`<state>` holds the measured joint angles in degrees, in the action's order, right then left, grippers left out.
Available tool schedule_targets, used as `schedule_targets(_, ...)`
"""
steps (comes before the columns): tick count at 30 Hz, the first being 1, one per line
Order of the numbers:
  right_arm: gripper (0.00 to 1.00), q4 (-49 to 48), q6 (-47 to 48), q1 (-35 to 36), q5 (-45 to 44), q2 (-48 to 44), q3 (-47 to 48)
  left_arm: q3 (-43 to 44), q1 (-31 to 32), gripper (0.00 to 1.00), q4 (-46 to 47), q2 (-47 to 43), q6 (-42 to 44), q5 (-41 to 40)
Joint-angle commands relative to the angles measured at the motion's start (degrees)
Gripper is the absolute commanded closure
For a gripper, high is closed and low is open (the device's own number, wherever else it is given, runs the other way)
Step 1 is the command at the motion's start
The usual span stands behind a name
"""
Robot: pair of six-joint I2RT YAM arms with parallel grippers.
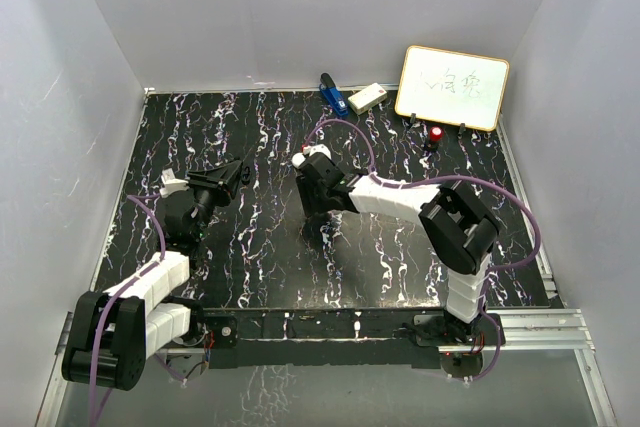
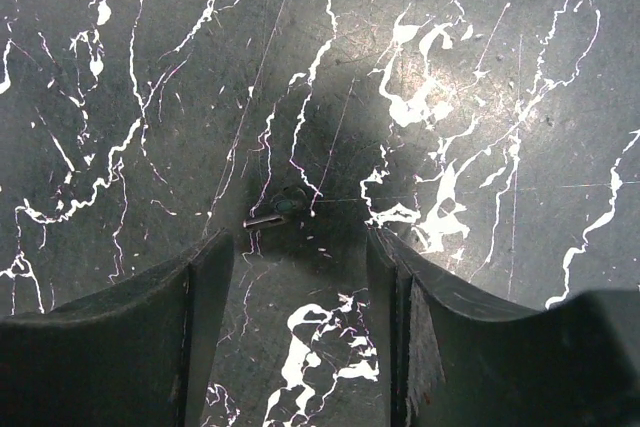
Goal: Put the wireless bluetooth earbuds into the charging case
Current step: Pick up the earbud from the center of the board.
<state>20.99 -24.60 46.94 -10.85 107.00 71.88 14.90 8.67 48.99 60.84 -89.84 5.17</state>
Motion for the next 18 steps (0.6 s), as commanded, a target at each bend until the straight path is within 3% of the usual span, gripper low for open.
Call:
schedule_targets(1, 0.48, -1.5, -1.39, 0.46, -1.51, 1.06, 2.74, -0.3, -0.41, 1.0, 1.71, -0.22, -0.24, 0.98)
schedule_targets(18, 0.54, -2.23, -1.96, 0.68, -1.02, 4.86, 4.34, 0.13, -0.4, 1.0, 1.19, -0.29, -0.07, 1.16)
